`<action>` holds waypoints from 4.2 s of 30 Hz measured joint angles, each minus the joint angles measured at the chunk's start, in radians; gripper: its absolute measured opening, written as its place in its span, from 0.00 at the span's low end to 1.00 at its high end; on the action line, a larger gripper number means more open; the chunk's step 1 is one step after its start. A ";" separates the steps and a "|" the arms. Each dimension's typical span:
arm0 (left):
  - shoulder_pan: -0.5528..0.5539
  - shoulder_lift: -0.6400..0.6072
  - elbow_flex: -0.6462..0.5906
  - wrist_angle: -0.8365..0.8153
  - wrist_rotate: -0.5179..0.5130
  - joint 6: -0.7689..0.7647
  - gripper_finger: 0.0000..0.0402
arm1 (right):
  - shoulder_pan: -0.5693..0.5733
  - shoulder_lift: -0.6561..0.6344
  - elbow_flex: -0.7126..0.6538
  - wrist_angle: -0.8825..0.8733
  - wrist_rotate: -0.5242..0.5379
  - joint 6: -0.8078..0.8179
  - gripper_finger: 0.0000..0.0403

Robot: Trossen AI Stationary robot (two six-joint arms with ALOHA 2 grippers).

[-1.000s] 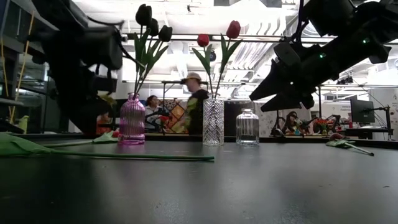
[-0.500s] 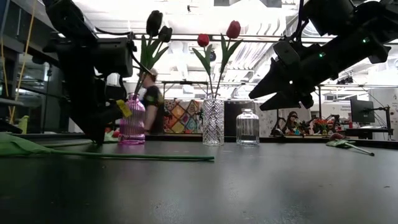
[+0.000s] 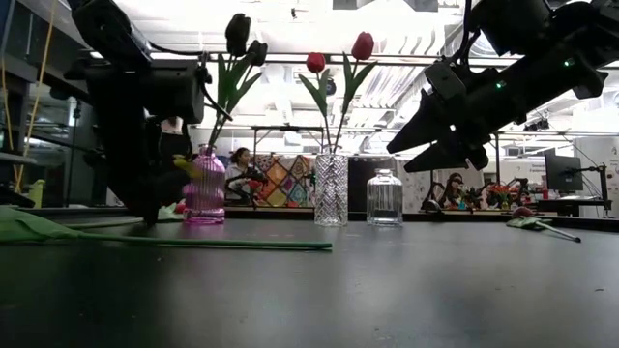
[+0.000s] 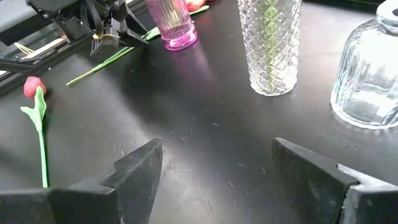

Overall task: Sort flowers into vase by color
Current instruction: Put the pink flower into the left transparent vase

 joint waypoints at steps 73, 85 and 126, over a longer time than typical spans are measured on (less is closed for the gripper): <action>-0.205 -0.518 0.277 -0.166 -0.785 0.282 0.00 | 0.001 0.000 0.000 0.001 -0.006 0.003 0.71; -0.501 -0.513 0.323 0.430 -0.661 0.858 0.00 | 0.002 0.000 0.000 0.000 -0.006 0.001 0.71; -0.492 -0.165 -0.181 1.795 0.033 1.129 0.00 | 0.175 0.398 0.544 0.481 0.033 -0.768 0.71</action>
